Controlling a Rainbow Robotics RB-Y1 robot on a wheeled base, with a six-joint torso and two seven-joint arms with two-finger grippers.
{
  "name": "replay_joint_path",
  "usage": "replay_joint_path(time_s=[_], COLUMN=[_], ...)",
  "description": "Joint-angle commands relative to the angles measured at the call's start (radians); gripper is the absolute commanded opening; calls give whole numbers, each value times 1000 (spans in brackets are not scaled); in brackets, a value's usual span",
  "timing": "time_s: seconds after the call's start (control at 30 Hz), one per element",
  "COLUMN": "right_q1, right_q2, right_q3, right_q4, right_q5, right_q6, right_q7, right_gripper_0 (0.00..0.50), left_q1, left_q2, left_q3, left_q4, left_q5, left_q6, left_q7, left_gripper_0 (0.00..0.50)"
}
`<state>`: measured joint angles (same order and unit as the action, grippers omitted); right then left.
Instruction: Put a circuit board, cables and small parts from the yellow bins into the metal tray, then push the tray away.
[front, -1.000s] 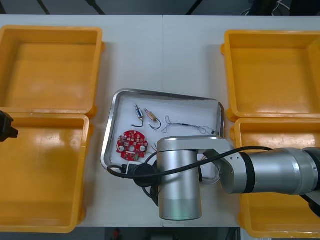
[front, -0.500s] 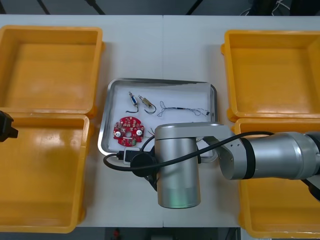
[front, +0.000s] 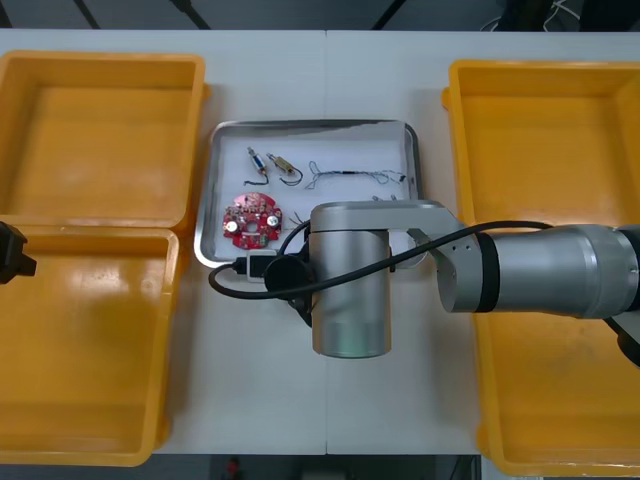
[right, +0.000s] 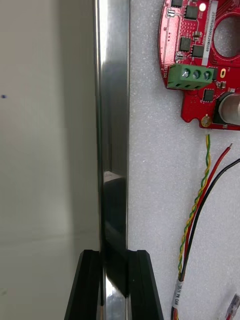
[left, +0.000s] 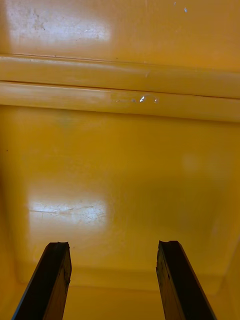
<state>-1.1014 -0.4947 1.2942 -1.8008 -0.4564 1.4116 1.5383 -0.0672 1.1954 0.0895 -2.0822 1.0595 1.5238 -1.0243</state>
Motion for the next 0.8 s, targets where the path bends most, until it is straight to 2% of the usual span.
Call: replay_joint_path(time_s=[0.03, 0.4, 0.8], right_q1=[-74, -127, -166], right_q2=[-16, -16, -15], right_q3=[10, 10, 10], right_q4=[61, 202, 370], right_q5=[12, 12, 13], right_q6=[-71, -212, -415], right_q7=[54, 95, 143], right_gripper_0=[0, 0, 0], left_q1=[14, 14, 14], left_q2=[-7, -7, -7], left_q3=[26, 26, 26], left_q4=[-15, -15, -15], left_q5=[-10, -10, -10], left_q6=[-8, -8, -8], left_q7=[20, 20, 20], left_gripper_0=[500, 500, 500])
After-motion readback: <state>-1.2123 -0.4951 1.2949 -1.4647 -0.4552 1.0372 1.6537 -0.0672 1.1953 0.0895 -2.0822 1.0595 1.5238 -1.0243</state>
